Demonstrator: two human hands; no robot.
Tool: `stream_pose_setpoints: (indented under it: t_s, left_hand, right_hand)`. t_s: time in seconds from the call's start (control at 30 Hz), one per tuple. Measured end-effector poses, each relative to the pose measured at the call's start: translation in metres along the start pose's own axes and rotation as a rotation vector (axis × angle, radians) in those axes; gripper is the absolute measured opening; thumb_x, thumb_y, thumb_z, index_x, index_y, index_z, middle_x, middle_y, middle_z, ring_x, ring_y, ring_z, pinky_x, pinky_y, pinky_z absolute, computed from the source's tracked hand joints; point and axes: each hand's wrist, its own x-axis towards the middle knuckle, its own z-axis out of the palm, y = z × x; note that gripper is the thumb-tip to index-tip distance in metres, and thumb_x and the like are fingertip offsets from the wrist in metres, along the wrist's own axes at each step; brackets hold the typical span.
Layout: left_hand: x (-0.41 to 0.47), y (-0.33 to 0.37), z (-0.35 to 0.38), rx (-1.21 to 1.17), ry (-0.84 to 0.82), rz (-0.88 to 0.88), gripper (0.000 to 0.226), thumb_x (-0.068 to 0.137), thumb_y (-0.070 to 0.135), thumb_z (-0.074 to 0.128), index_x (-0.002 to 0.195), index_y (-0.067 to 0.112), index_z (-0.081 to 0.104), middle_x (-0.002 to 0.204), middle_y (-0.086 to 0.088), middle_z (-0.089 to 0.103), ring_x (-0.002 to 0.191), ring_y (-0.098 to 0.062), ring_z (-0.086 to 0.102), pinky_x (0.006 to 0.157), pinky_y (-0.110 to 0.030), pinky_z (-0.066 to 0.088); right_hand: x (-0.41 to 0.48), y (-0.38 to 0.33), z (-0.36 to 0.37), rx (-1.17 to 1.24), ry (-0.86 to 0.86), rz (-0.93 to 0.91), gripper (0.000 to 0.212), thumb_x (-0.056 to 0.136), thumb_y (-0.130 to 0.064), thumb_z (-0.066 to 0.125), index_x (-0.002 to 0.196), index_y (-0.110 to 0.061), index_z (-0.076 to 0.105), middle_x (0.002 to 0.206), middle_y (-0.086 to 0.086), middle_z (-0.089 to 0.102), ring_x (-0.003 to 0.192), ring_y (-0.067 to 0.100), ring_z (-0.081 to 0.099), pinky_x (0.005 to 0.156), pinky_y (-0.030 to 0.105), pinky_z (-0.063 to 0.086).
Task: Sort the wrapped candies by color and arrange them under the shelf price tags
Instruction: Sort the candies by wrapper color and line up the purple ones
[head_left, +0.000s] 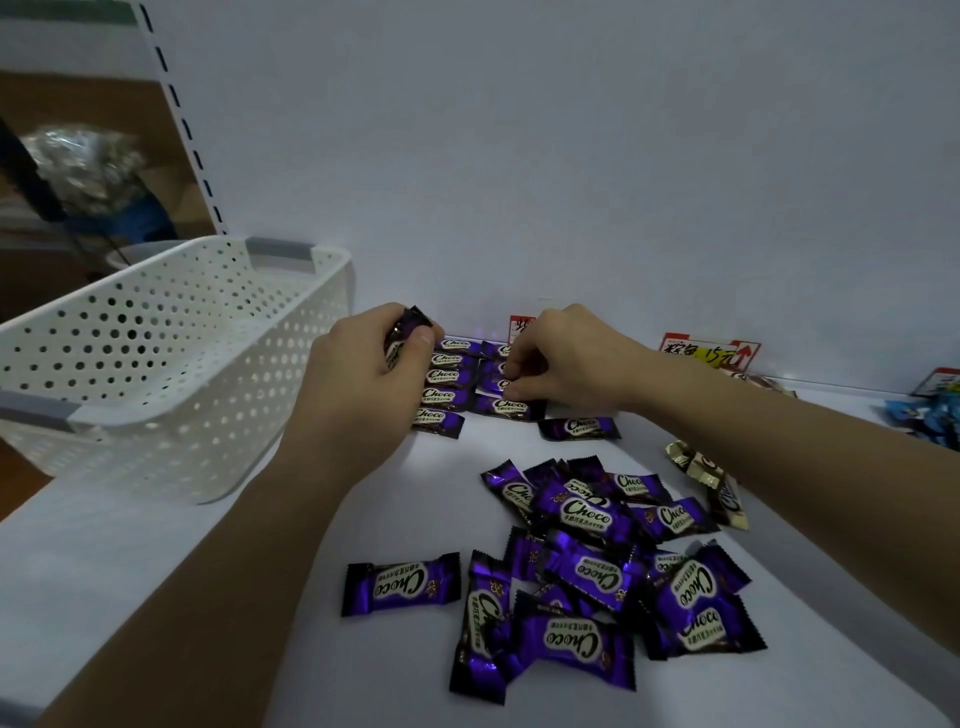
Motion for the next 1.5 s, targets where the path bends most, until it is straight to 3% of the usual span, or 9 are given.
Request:
stream_pose_setpoints:
  t_s: [0.2,0.33,0.57,0.8,0.97,1.23,1.33,1.4,1.5]
  left_hand:
    - [0.0,0.002,-0.001,-0.008,0.01,0.007,0.026,0.094,0.035,0.05,0.091,0.021,0.073,0.074,0.013,0.069,0.072,0.0,0.063,0.059,-0.016,0.044]
    - [0.0,0.001,-0.002,-0.01,0.004,-0.014,0.028,0.092,0.037,0.048,0.092,0.023,0.073,0.081,0.012,0.071,0.08,-0.002,0.065,0.072,-0.03,0.053]
    - [-0.001,0.005,-0.002,-0.011,-0.004,-0.039,0.032,0.091,0.041,0.046,0.093,0.021,0.072,0.08,0.007,0.072,0.079,-0.008,0.066,0.074,-0.044,0.056]
    - [-0.001,0.006,-0.003,-0.011,0.004,-0.047,0.031,0.09,0.039,0.047,0.092,0.023,0.073,0.077,0.011,0.07,0.077,-0.006,0.064,0.073,-0.039,0.054]
    - [-0.001,0.007,-0.003,-0.011,-0.011,-0.051,0.033,0.09,0.041,0.045,0.093,0.022,0.072,0.08,0.008,0.071,0.079,-0.009,0.067,0.074,-0.044,0.056]
    - [-0.001,0.004,-0.003,-0.009,-0.008,-0.046,0.023,0.098,0.032,0.052,0.093,0.022,0.072,0.081,0.008,0.072,0.079,-0.008,0.067,0.074,-0.042,0.056]
    - [0.0,0.003,-0.003,-0.02,-0.01,-0.041,0.025,0.097,0.034,0.051,0.094,0.022,0.072,0.076,0.014,0.07,0.074,-0.004,0.066,0.068,-0.035,0.055]
    - [0.0,0.003,-0.003,-0.017,-0.009,-0.036,0.023,0.099,0.031,0.053,0.094,0.021,0.072,0.067,0.018,0.065,0.062,0.0,0.06,0.058,-0.022,0.045]
    - [0.0,0.004,-0.003,0.001,0.004,-0.034,0.021,0.101,0.025,0.053,0.093,0.02,0.072,0.066,0.013,0.064,0.061,-0.001,0.057,0.058,-0.02,0.04]
  right_hand:
    - [0.004,-0.001,-0.003,-0.102,-0.021,-0.054,0.023,0.092,-0.023,0.06,0.075,-0.011,0.069,0.069,0.001,0.067,0.063,0.017,0.059,0.069,0.035,0.052]
    - [0.004,0.007,-0.008,-0.027,0.037,-0.029,0.022,0.098,-0.02,0.059,0.084,-0.01,0.073,0.081,-0.002,0.071,0.072,0.018,0.061,0.075,0.034,0.049]
    - [0.005,0.009,-0.005,0.152,0.042,0.061,0.012,0.094,-0.027,0.07,0.098,-0.019,0.077,0.088,-0.012,0.071,0.08,0.002,0.064,0.067,0.008,0.042]
    - [0.002,0.006,0.005,0.059,0.15,0.044,0.014,0.093,-0.029,0.07,0.094,-0.017,0.078,0.091,-0.004,0.075,0.079,0.012,0.065,0.069,0.02,0.043]
    - [-0.008,0.004,0.002,0.069,0.111,0.009,0.014,0.088,-0.027,0.076,0.099,-0.019,0.079,0.094,-0.007,0.075,0.081,0.005,0.064,0.068,0.003,0.039]
    - [-0.012,0.0,0.007,0.06,0.115,-0.002,0.017,0.088,-0.024,0.076,0.105,-0.02,0.079,0.101,-0.005,0.076,0.078,0.0,0.058,0.067,-0.001,0.036]
    - [-0.019,-0.003,0.005,0.113,0.171,-0.039,0.014,0.088,-0.028,0.077,0.099,-0.021,0.081,0.095,-0.01,0.076,0.075,-0.003,0.059,0.068,0.003,0.038]
    - [-0.026,-0.008,0.006,0.135,0.147,-0.079,0.014,0.086,-0.032,0.078,0.096,-0.023,0.081,0.089,-0.013,0.074,0.073,-0.004,0.058,0.068,0.006,0.038]
    - [-0.031,-0.012,0.013,0.104,0.129,-0.104,0.015,0.085,-0.032,0.08,0.096,-0.023,0.081,0.089,-0.012,0.073,0.071,-0.003,0.056,0.064,0.004,0.035]
